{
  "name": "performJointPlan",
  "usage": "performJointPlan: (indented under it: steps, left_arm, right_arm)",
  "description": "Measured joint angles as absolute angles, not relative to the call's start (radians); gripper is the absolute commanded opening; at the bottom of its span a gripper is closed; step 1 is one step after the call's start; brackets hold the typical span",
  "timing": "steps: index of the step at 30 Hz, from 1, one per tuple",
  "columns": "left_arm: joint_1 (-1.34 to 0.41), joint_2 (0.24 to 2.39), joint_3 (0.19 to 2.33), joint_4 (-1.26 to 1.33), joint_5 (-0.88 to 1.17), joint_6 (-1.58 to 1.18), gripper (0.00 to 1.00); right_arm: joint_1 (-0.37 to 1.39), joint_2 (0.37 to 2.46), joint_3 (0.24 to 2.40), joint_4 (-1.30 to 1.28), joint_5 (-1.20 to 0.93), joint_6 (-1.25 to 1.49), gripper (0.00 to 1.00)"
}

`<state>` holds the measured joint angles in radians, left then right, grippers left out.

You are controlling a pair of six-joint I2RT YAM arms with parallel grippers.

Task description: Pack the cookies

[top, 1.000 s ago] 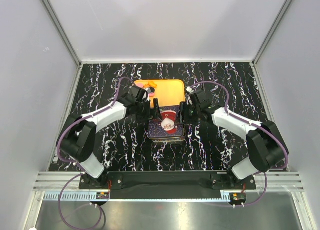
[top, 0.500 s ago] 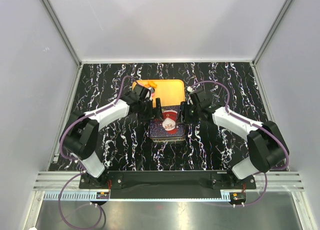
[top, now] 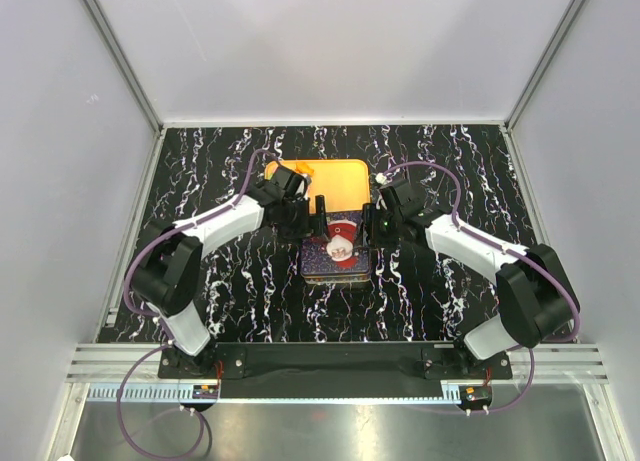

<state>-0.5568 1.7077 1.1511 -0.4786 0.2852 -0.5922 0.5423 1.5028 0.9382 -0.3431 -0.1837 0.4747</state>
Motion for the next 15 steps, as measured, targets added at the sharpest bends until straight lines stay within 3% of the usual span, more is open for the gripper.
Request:
performJointPlan:
  steps: [15]
  left_arm:
    - [-0.573,1.752,1.210,-0.521,0.272,-0.576,0.88]
  right_arm:
    - [0.542,1.503,0.938,-0.342,-0.139,0.475,0.54]
